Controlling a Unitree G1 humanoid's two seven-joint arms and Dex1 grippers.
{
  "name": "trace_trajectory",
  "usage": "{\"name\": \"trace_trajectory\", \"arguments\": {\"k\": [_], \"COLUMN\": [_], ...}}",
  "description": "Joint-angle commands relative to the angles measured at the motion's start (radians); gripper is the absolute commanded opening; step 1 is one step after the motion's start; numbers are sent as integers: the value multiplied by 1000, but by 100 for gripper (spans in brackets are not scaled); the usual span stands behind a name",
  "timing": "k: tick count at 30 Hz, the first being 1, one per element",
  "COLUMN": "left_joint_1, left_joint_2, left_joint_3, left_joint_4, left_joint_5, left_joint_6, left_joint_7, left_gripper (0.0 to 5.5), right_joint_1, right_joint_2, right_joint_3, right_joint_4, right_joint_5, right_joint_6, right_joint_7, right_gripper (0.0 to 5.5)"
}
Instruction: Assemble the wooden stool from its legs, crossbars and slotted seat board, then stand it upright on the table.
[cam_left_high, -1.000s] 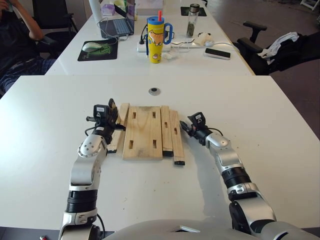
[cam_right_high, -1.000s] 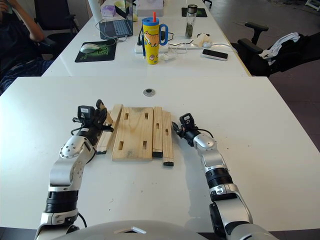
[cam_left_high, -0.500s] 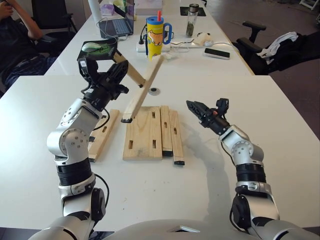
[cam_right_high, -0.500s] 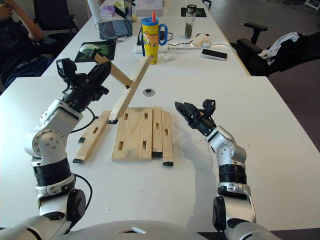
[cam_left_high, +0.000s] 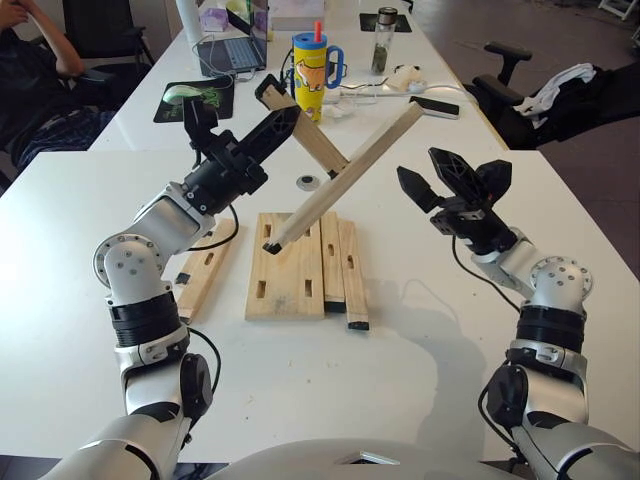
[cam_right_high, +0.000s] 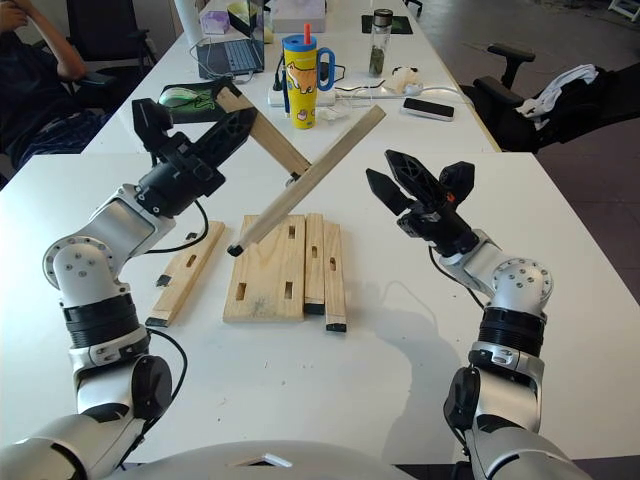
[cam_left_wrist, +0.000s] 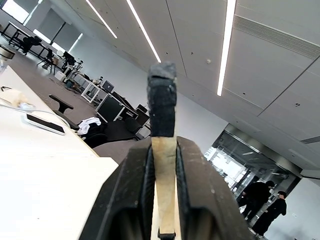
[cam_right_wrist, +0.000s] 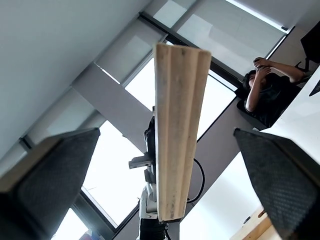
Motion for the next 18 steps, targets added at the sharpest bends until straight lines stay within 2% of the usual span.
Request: {"name": "trace_trajectory", "arguments": {"k": [1,8,11,18], "left_joint_1": [9,17,27,38], "left_joint_2": [-9,1,11,19], "left_joint_3": [-22,-54,-67,-74], "left_joint_4": [-2,3,5,10], "left_joint_5": [-52,-91,-86,-100], "left_joint_6": [20,38,40,44], "left_joint_7": [22,25,18,21], "left_gripper": [42,42,42,42], "right_joint_1": [-18,-27,-21,-9], "right_joint_2": [8,14,12,9], "right_joint_3": [22,28,31,49], "right_joint_4": [-10,-19,-42,-68], "right_joint_5": [-14,-1,27,22], "right_joint_6": [-14,-37,-17,-13], "right_joint_7": [-7,-4,20,43], "right_gripper": [495,495,460,340]}}
